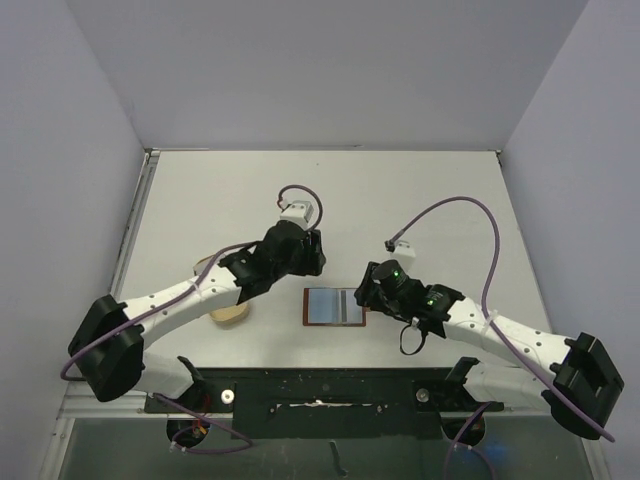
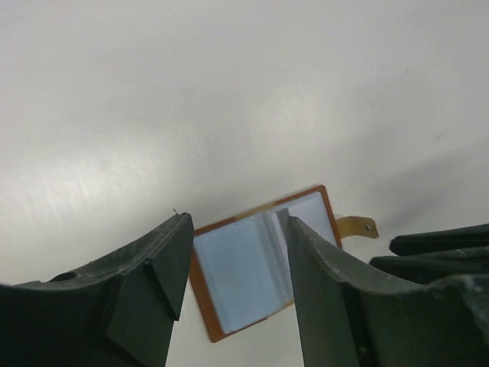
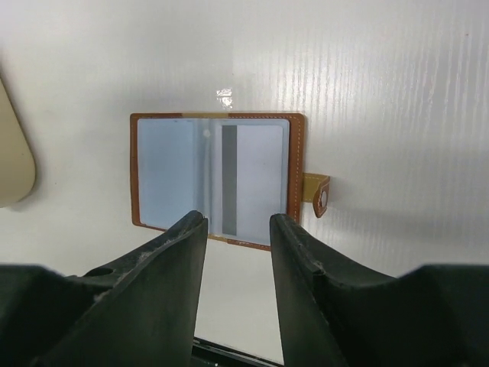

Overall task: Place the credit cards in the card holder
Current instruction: Pick up the credit card from the storage box.

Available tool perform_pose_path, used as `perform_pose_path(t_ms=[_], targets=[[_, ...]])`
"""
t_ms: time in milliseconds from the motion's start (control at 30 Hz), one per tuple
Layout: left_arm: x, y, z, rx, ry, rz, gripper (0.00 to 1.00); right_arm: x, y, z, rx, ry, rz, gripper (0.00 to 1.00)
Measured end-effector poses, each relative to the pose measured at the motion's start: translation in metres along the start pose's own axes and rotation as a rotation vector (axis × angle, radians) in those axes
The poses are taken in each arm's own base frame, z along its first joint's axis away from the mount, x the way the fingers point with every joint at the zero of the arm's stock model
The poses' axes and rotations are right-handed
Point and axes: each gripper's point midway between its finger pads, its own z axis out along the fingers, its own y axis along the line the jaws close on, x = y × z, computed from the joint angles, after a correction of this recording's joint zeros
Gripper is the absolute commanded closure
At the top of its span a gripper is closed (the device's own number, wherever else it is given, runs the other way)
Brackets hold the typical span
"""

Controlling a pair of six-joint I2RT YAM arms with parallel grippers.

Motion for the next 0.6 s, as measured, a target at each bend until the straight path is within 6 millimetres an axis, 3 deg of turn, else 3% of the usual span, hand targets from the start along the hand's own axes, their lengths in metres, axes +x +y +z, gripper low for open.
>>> perform_pose_path(t_ms=[167,367,600], targets=[[-0.032,0.034,-0.03,-0.123,-0.034,0.172,0.5,-0.01,0.006,-0.004,-0.012,-0.019,-0.015,0.6],[-0.04,0.081,-0.065,-0.23,0.016,0.4,0.5,-0.015,0.006,-0.007,-0.009,-0.023,-0.018,0.6],[-0.042,0.135,-0.085,-0.342,0.098,0.526,0.51,-0.023,0.007,-0.017,-0.017,-0.038,-0.021,0.59]])
